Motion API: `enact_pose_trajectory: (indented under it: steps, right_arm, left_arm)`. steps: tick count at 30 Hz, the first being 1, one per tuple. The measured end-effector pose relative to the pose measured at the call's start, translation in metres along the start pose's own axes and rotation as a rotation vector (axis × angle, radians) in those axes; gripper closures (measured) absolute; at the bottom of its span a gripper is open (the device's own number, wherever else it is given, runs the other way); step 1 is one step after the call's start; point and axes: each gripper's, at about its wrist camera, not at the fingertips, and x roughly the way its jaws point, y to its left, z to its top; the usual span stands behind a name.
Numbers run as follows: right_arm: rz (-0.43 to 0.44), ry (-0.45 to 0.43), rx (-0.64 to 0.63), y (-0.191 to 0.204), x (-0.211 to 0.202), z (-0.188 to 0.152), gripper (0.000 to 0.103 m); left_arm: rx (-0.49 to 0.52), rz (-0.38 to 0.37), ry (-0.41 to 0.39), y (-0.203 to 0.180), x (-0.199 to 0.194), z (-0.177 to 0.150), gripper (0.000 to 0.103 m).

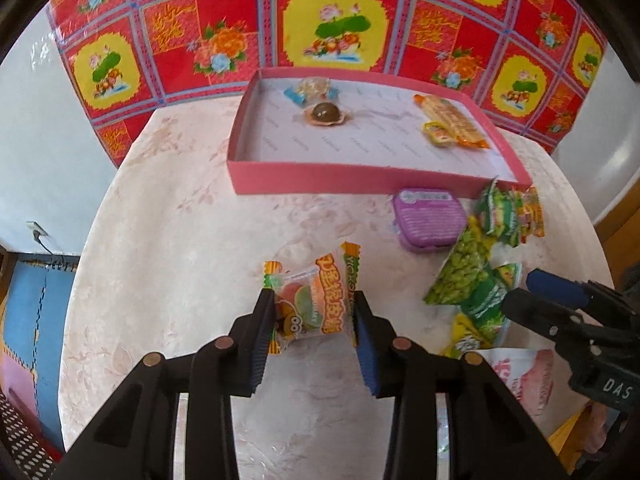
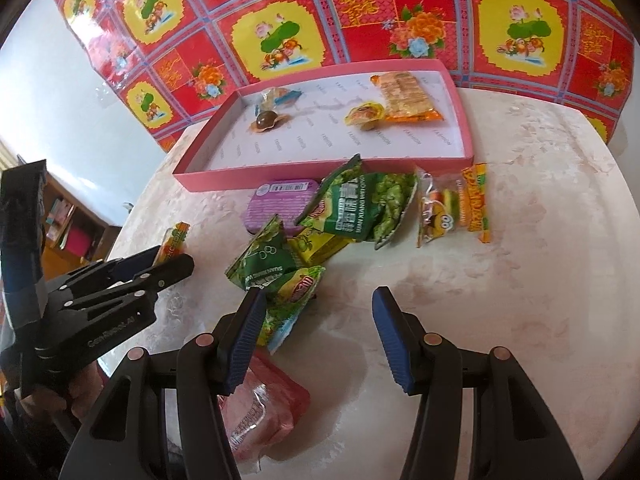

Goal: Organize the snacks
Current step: 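Grasp the gummy candy pack with the left tool while the right tool grasps the green snack bag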

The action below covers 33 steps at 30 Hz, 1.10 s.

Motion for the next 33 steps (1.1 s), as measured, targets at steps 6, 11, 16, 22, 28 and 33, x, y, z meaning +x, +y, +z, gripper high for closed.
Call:
enact_pose_trajectory:
  steps: [6,11,16,22,28,33]
  right_arm:
    - [0.012,0.022,-0.008,0.006,0.009,0.001,0.046]
    - [0.036,0.022,-0.019,0.011,0.014,0.003,0.046]
    - [0.037,0.022,-0.036,0.014,0.020,0.006,0.046]
    - [0.056,0.009,-0.042,0.016,0.021,0.006,0.055]
    - [0.070,-0.009,-0.045,0.015,0.018,0.005,0.062]
    - [0.098,-0.029,-0.049,0.015,0.011,0.004,0.064]
  left_arm:
    - [-0.003,-0.012,-0.004,0.004,0.002,-0.002,0.064]
    - [-0.001,0.006,-0.002,0.005,0.005,-0.002,0.066]
    - [-0.011,-0.002,-0.007,0.007,0.004,-0.003,0.066]
    - [-0.011,-0.004,-0.013,0.007,0.004,-0.003,0.067]
    - [-0.018,-0.006,-0.014,0.009,0.003,-0.003,0.068]
    - [-0.021,-0.010,-0.023,0.008,-0.001,-0.002,0.068]
